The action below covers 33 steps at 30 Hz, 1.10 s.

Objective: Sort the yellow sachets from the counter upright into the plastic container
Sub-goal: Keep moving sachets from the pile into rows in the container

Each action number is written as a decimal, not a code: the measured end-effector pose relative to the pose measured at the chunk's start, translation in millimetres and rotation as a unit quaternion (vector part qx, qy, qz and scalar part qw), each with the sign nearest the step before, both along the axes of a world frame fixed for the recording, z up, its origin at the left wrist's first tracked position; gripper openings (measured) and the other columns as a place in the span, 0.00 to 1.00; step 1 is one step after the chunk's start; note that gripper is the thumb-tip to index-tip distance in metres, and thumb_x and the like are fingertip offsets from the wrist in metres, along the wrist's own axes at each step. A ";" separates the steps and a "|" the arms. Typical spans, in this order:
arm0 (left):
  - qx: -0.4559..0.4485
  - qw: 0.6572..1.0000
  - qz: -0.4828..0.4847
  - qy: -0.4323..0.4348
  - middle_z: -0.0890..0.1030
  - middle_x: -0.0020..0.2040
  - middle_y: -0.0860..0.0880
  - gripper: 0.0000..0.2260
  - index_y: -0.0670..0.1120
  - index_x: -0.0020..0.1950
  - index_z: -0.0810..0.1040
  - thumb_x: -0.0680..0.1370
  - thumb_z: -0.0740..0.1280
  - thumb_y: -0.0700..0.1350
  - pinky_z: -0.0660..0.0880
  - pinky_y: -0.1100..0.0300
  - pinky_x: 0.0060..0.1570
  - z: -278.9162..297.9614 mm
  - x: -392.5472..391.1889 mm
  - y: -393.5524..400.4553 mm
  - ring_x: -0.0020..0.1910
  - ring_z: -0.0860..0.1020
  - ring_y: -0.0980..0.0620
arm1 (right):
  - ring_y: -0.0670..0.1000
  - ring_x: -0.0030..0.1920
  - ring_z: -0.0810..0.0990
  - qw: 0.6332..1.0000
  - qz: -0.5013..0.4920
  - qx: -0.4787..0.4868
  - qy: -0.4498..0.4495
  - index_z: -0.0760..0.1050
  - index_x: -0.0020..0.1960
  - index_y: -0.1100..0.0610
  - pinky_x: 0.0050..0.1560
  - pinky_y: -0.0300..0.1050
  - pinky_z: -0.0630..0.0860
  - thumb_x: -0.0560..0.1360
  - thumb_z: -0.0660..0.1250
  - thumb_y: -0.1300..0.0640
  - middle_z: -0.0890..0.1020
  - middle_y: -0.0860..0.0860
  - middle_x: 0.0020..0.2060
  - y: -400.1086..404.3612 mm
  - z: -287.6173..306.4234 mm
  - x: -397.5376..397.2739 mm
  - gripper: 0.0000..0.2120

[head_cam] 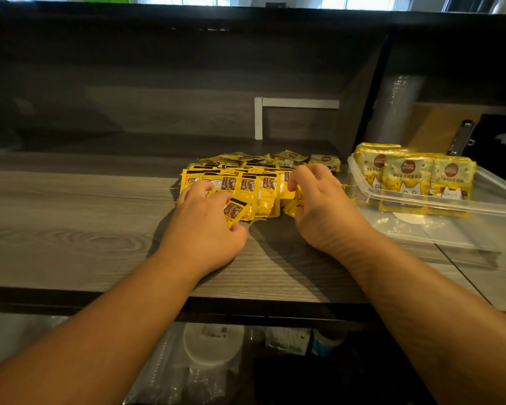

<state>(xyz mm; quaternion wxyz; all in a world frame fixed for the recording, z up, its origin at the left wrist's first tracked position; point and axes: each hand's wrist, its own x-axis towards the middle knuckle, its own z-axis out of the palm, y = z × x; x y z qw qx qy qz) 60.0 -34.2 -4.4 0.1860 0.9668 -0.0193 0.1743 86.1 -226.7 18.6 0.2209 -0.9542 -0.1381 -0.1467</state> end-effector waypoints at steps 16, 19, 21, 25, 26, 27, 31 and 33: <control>-0.222 0.945 -0.151 -0.189 0.79 0.59 0.55 0.10 0.54 0.54 0.83 0.82 0.63 0.42 0.71 0.67 0.59 -0.4 -2.3 2.7 0.61 0.74 0.58 | 0.58 0.49 0.85 0.746 0.072 0.637 0.181 0.78 0.59 0.52 0.48 0.60 0.82 0.77 0.63 0.70 0.85 0.57 0.51 -7.7 22.8 -10.8 0.17; -0.276 0.936 -0.138 -0.170 0.79 0.52 0.57 0.03 0.54 0.53 0.78 0.80 0.67 0.47 0.76 0.63 0.49 4.2 -8.0 2.5 0.53 0.77 0.59 | 0.57 0.50 0.85 0.747 0.083 0.635 0.177 0.78 0.60 0.53 0.46 0.59 0.82 0.78 0.63 0.67 0.86 0.55 0.50 -5.7 22.5 -9.6 0.15; -0.307 0.931 -0.129 -0.153 0.78 0.51 0.58 0.13 0.55 0.56 0.74 0.76 0.72 0.42 0.75 0.69 0.40 6.1 -12.5 3.1 0.48 0.78 0.60 | 0.57 0.50 0.85 0.757 0.086 0.622 0.178 0.78 0.60 0.53 0.47 0.59 0.82 0.79 0.63 0.66 0.85 0.55 0.50 -4.6 22.3 -9.9 0.14; -0.374 0.912 -0.115 -0.128 0.78 0.58 0.52 0.24 0.59 0.57 0.75 0.74 0.68 0.30 0.80 0.64 0.38 9.9 -9.8 5.2 0.49 0.81 0.53 | 0.55 0.49 0.86 0.781 0.098 0.590 0.182 0.77 0.60 0.54 0.44 0.56 0.83 0.79 0.63 0.66 0.86 0.55 0.50 -3.2 21.6 -11.6 0.13; -0.404 0.900 -0.115 -0.117 0.79 0.58 0.50 0.26 0.61 0.56 0.76 0.73 0.67 0.29 0.81 0.61 0.38 11.3 -8.4 4.4 0.51 0.82 0.50 | 0.54 0.48 0.86 0.786 0.100 0.585 0.174 0.77 0.59 0.54 0.43 0.54 0.83 0.79 0.63 0.66 0.86 0.54 0.49 -4.1 21.4 -11.2 0.13; -0.437 0.886 -0.117 -0.104 0.81 0.58 0.50 0.28 0.62 0.56 0.77 0.73 0.66 0.28 0.82 0.57 0.39 13.0 -7.4 3.1 0.51 0.83 0.49 | 0.53 0.48 0.86 0.791 0.099 0.582 0.160 0.77 0.58 0.54 0.43 0.53 0.83 0.78 0.64 0.65 0.86 0.54 0.48 -4.6 21.6 -11.6 0.11; -0.555 0.824 -0.099 -0.059 0.81 0.57 0.50 0.31 0.62 0.58 0.76 0.74 0.65 0.25 0.83 0.51 0.39 16.8 -5.3 0.9 0.51 0.84 0.50 | 0.48 0.48 0.84 0.904 0.054 0.424 0.008 0.76 0.52 0.49 0.44 0.46 0.83 0.76 0.69 0.60 0.84 0.47 0.47 -3.1 19.0 -15.2 0.08; -0.601 0.793 -0.090 -0.036 0.81 0.56 0.47 0.28 0.59 0.60 0.73 0.76 0.65 0.26 0.82 0.52 0.37 20.3 -4.3 -0.8 0.49 0.85 0.50 | 0.44 0.49 0.81 0.938 0.042 0.336 -0.072 0.74 0.52 0.46 0.45 0.40 0.81 0.75 0.71 0.58 0.82 0.43 0.48 -1.8 19.8 -17.7 0.11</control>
